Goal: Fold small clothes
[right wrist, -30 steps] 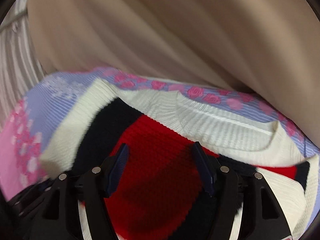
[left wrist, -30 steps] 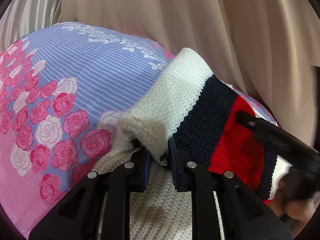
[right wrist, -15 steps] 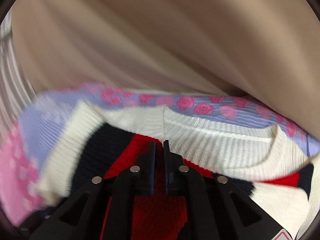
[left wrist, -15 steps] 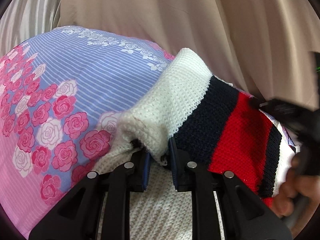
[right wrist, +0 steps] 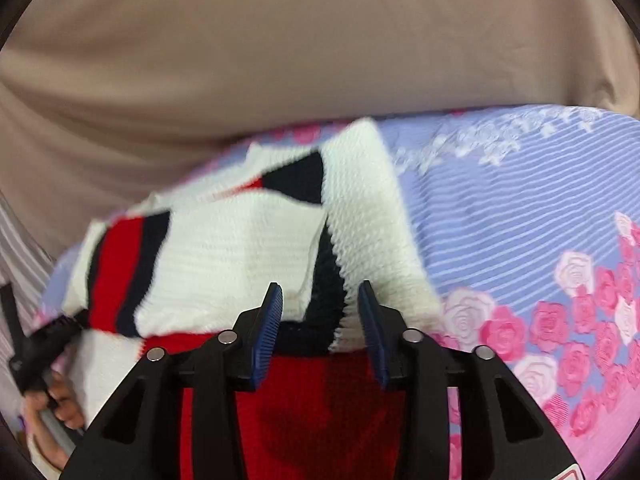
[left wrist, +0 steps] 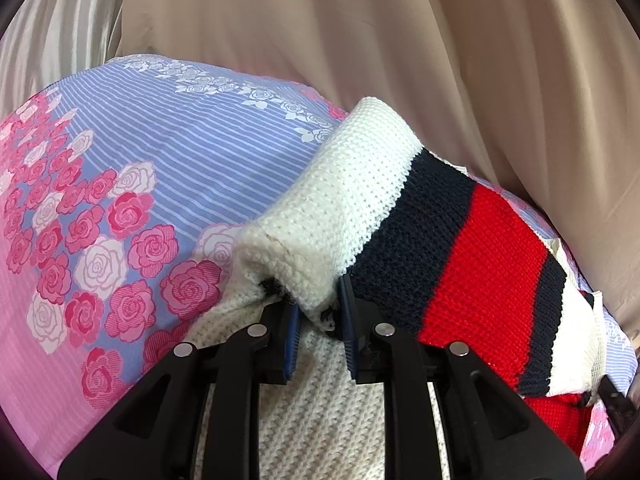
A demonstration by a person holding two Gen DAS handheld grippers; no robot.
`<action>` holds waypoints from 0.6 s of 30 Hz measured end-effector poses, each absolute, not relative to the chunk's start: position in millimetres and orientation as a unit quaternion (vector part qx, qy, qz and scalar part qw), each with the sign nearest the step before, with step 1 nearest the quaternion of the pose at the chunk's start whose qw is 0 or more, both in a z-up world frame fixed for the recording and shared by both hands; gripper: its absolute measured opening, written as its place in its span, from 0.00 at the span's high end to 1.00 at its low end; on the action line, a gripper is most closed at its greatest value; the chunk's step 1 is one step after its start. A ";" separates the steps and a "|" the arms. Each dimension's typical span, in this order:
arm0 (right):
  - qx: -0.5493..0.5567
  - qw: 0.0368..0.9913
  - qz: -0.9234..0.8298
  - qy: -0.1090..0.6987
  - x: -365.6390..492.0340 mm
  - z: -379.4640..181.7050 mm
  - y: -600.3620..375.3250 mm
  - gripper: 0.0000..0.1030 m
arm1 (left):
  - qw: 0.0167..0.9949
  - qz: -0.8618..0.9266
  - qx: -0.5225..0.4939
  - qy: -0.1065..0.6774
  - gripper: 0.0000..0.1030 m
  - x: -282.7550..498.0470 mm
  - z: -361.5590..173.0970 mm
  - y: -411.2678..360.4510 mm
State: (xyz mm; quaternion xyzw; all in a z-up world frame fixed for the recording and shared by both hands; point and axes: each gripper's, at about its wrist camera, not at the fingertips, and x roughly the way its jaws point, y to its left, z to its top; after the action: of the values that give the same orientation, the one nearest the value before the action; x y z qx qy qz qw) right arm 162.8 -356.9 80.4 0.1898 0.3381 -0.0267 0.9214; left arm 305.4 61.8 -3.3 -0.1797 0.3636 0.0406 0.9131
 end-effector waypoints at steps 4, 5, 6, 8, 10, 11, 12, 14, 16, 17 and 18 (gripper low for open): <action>0.166 0.911 -0.013 0.376 181.0 66.9 -342.2 0.49 | 0.914 0.043 -0.174 0.364 0.82 304.5 -3.0 60.8; 0.155 0.910 -0.022 0.384 188.5 62.8 -333.6 0.54 | 0.914 0.043 -0.173 0.364 0.82 304.5 -3.2 61.6; 0.152 0.912 -0.021 0.382 189.3 61.6 -328.9 0.77 | 0.914 0.042 -0.174 0.364 0.82 304.4 -3.4 62.3; 0.167 0.925 -0.005 0.340 177.0 80.2 -328.5 0.92 | 0.914 0.042 -0.174 0.364 0.82 304.1 -3.4 61.6; 0.155 0.943 -0.012 0.294 161.3 100.7 -331.3 0.92 | 0.914 0.043 -0.172 0.364 0.82 303.8 -3.2 60.5; 0.155 0.946 -0.018 0.285 160.8 102.9 -338.1 0.92 | 0.915 0.043 -0.170 0.364 0.82 303.7 -3.1 60.4; 0.158 0.943 -0.023 0.291 163.1 101.0 -341.9 0.92 | 0.915 0.043 -0.168 0.364 0.81 303.9 -2.9 59.3; 0.147 0.926 -0.055 0.342 187.0 73.6 -349.2 0.92 | 0.916 0.043 -0.163 0.365 0.79 304.5 -2.7 56.6; 0.143 0.916 -0.063 0.371 194.8 53.7 -348.3 0.92 | 0.916 0.041 -0.160 0.365 0.78 305.3 -2.7 55.8; 0.148 0.915 -0.062 0.369 189.6 62.7 -348.2 0.92 | 0.916 0.039 -0.162 0.366 0.78 305.6 -3.1 56.7; 0.159 0.917 -0.057 0.361 181.9 71.3 -349.5 0.89 | 0.915 0.037 -0.166 0.365 0.78 305.5 -3.2 57.8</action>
State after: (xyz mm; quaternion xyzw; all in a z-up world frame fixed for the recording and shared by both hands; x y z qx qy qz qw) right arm 181.9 -349.5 71.3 0.1595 0.3610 -0.0573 0.9170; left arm 305.5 57.8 -3.2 -0.1656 0.3650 0.0366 0.9154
